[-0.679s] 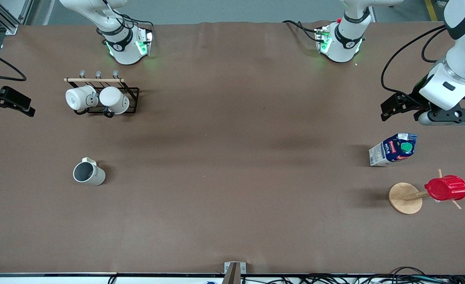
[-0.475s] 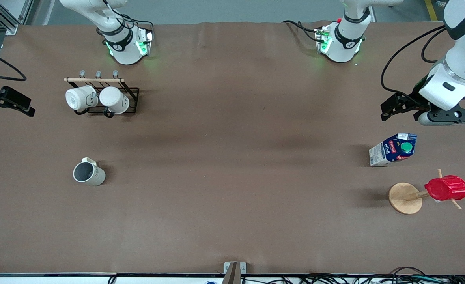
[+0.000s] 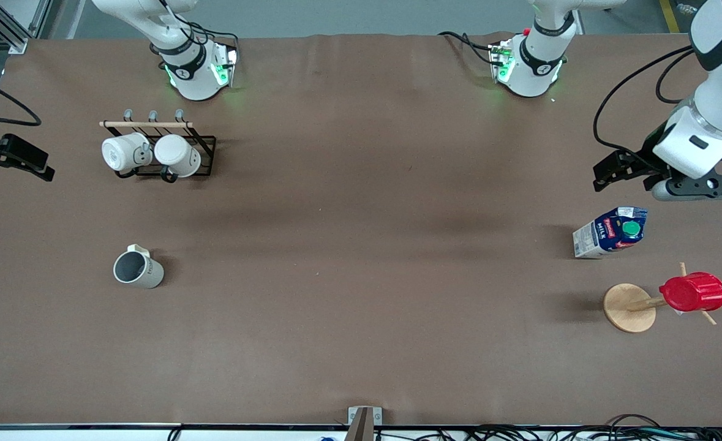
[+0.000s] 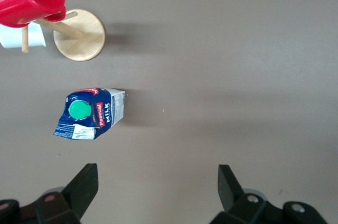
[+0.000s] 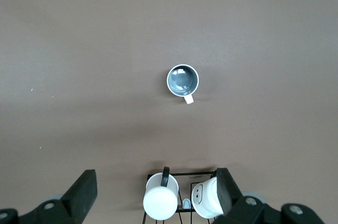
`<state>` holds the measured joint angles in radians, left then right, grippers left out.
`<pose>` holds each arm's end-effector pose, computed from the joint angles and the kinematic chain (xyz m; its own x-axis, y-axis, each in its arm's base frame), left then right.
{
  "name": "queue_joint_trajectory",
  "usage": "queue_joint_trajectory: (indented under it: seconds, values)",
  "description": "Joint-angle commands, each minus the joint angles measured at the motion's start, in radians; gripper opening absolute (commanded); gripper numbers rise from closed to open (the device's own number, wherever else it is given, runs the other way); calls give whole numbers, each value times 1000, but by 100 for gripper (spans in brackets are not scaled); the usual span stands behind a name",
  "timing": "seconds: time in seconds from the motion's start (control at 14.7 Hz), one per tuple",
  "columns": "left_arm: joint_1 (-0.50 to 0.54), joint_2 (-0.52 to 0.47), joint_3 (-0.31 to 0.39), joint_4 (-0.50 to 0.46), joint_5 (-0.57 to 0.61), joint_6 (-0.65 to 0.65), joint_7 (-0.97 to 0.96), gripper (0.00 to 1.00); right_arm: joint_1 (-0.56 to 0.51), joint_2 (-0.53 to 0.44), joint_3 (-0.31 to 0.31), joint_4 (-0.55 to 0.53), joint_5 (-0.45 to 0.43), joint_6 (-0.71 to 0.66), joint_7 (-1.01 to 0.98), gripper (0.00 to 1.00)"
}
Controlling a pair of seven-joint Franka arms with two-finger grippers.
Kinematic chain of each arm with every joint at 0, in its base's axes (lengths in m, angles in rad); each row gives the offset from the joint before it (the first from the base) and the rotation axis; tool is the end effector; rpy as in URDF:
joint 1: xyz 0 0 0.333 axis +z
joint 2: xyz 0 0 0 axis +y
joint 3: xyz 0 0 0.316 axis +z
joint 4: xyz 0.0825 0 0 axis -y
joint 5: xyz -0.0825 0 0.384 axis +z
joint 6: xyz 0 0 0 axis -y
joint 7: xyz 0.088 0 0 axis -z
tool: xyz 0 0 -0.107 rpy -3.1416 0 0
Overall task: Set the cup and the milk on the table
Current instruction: 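Move the left gripper down toward the milk carton while the right gripper reaches the mug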
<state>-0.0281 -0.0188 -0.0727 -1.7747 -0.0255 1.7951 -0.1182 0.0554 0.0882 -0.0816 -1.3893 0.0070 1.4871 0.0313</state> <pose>0.5582 -0.0589 0.5574 0.9991 0.0231 0.0360 0.0221 -0.9994 0.0281 0.5735 -0.0118 0.6524 0.9984 -0.0565 0.0099 -0.0565 -0.9984 -0.0001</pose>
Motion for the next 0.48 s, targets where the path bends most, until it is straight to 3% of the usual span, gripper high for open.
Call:
queue_joint_trajectory:
  seconds: [0.0,0.14,0.41]
  values:
    - [29,36,-1,29,-2,-13,5,100,-12,-5,9,0,-9,-4,7,100]
    - [47,63,-1,35,2,-13,15,100,-16,10,9,1,-21,22,6,100]
    - [85,103,-2,32,50,27,18,100,-16,148,-30,-13,-19,139,-68,100]
